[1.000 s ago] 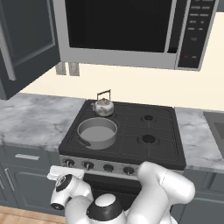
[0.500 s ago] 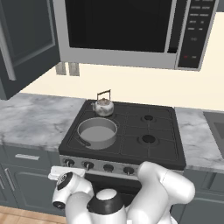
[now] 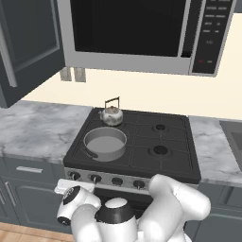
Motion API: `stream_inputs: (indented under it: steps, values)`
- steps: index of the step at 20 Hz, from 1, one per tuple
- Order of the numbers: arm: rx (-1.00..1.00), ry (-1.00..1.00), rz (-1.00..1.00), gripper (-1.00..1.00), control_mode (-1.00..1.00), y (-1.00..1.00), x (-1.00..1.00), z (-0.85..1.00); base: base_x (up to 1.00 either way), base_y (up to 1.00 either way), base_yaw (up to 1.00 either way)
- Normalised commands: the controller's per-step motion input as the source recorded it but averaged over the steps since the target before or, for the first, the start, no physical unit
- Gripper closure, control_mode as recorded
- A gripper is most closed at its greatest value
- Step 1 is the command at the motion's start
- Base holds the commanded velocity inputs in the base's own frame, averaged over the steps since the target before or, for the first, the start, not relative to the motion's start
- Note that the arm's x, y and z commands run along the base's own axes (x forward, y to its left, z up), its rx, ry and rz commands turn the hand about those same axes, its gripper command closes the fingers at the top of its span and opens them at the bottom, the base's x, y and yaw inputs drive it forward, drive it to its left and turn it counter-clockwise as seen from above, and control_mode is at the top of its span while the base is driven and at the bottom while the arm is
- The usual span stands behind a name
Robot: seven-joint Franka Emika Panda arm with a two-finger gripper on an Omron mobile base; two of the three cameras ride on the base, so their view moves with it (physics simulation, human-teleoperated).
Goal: Pick the kettle from the cabinet and place it on a stove burner. Then pick the pot from the counter and place it on another stove burner. Finally, turn both burners on.
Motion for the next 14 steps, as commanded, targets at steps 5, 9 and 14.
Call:
stream_inputs:
  steps: [5,9,14]
  values:
    - [-0.38,0.05,-0.13,1.00,-1.00,0.00,-0.09,0.00,0.00,0.00,0.00]
    - [-0.35,0.05,-0.12,1.00,-1.00,0.02,-0.06,0.03,0.00,0.00,0.00]
    - [-0.28,0.02,-0.05,1.00,-1.00,0.22,-0.09,0.06,0.00,0.00,0.00]
